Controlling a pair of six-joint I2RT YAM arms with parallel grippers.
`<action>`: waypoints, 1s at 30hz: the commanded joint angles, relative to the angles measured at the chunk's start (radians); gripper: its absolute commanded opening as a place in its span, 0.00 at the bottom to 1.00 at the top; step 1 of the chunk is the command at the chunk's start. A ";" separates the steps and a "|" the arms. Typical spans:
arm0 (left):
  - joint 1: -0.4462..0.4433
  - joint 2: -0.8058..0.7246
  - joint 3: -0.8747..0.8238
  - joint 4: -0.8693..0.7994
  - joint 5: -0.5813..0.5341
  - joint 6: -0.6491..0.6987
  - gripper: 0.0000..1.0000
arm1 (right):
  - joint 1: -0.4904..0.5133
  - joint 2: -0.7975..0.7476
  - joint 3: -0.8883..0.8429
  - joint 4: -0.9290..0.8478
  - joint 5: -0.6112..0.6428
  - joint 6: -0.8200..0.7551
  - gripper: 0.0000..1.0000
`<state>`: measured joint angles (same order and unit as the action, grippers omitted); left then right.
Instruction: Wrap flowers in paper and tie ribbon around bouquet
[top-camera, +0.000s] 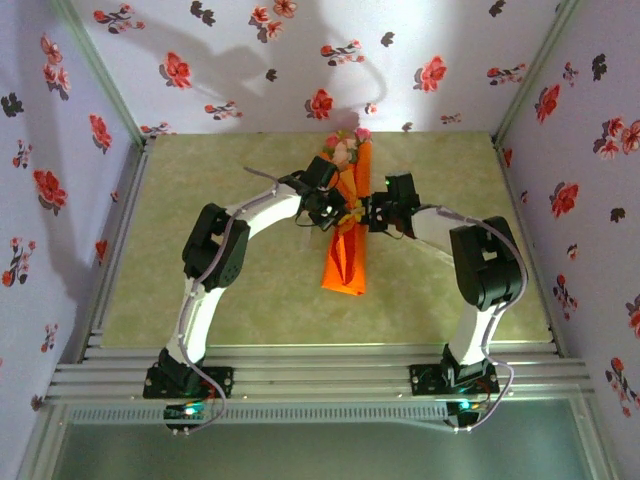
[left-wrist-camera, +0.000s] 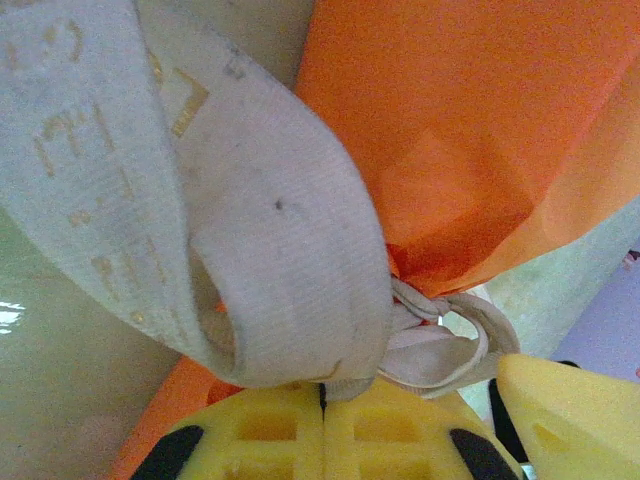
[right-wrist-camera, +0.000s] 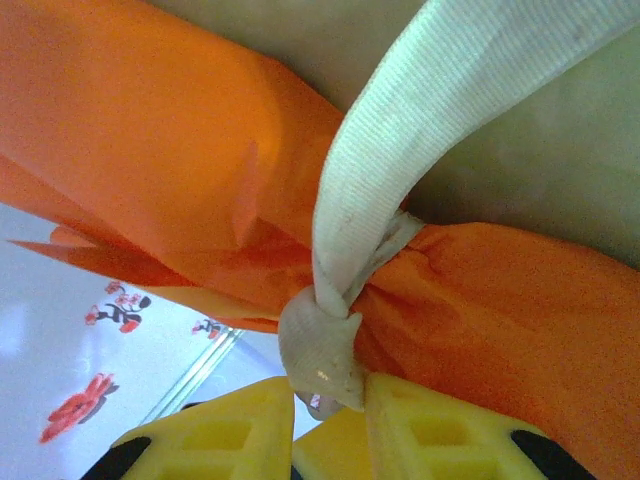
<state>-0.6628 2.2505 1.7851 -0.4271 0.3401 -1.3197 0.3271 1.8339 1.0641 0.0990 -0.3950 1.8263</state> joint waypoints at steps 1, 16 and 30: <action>0.002 -0.005 0.043 -0.068 -0.018 0.061 0.00 | -0.028 -0.067 0.081 -0.173 0.023 -0.174 0.26; -0.001 0.033 0.156 -0.234 -0.036 0.259 0.00 | -0.060 0.101 0.518 -0.896 0.066 -1.233 0.19; -0.026 0.063 0.140 -0.146 0.043 0.261 0.00 | 0.001 0.127 0.510 -0.740 -0.057 -1.026 0.05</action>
<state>-0.6788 2.2868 1.9160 -0.5911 0.3531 -1.0843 0.2951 1.9953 1.5764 -0.6979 -0.4129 0.6735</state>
